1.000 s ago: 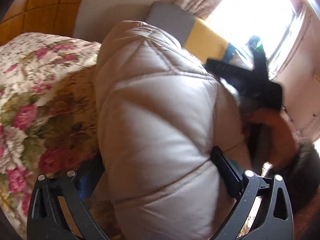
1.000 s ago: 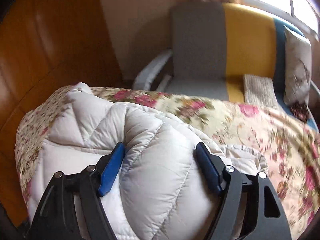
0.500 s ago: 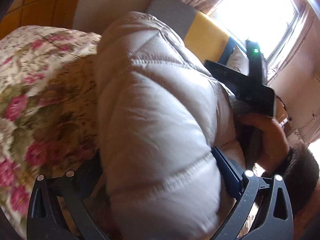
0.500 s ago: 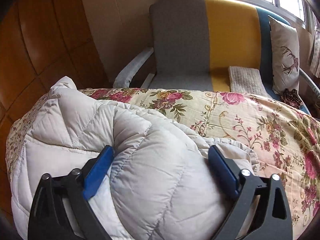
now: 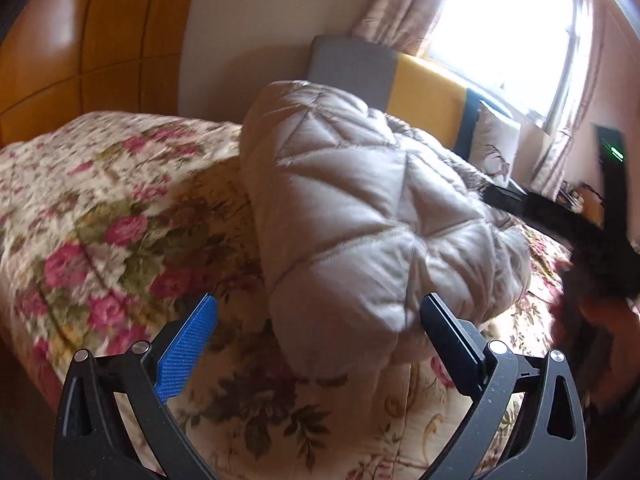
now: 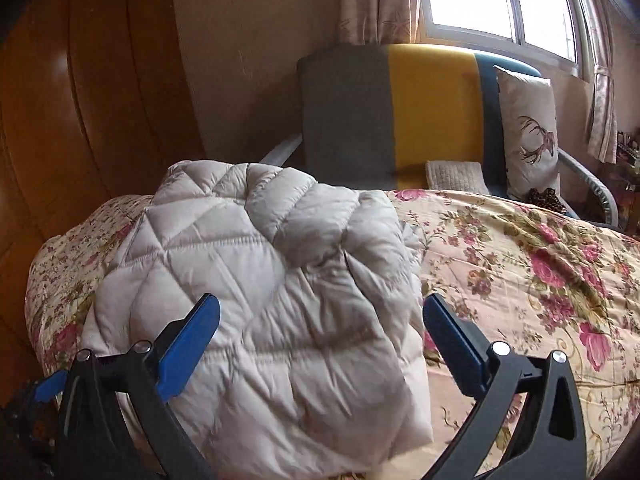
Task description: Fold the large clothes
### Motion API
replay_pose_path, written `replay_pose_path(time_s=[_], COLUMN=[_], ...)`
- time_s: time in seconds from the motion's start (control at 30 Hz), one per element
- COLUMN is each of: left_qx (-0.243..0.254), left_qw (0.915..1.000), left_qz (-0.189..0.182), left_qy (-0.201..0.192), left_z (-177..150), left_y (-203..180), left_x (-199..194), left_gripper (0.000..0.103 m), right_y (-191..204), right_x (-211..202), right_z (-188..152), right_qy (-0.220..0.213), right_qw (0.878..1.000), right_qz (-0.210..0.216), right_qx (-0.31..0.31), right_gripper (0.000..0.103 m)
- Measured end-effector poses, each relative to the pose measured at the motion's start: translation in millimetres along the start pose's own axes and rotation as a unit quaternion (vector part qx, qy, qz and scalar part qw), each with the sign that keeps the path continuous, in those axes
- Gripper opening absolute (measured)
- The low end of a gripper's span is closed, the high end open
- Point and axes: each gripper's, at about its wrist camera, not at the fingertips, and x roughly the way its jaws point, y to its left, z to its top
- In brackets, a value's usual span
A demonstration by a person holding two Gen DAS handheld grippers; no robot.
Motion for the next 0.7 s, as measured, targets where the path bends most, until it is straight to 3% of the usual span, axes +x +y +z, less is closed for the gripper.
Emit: replay_pose_path(time_s=[0.17,0.43,0.7], left_qx=[-0.007,-0.014,-0.009], left_qw=[0.9992,0.9966,0.9930], left_qz=[0.039,0.079,0.115], left_qy=[-0.007,-0.021,-0.023], left_z=[-9,-18,-29], left_y=[6,9,4], left_x=[-10,-28,-41], left_gripper=[0.100,0.100,0.100], right_y=[5,6,14], right_x=[-38,-67,-78], right_z=[-34,-82,-104], right_qy=[-0.025,0.009,0.035], right_qw=[0.999,1.000,0.999], right_qz=[-0.006,-0.017,-0.040], right_qx=[-0.028,-0.002,-0.006], right_gripper=[0.101,0.101,0.101])
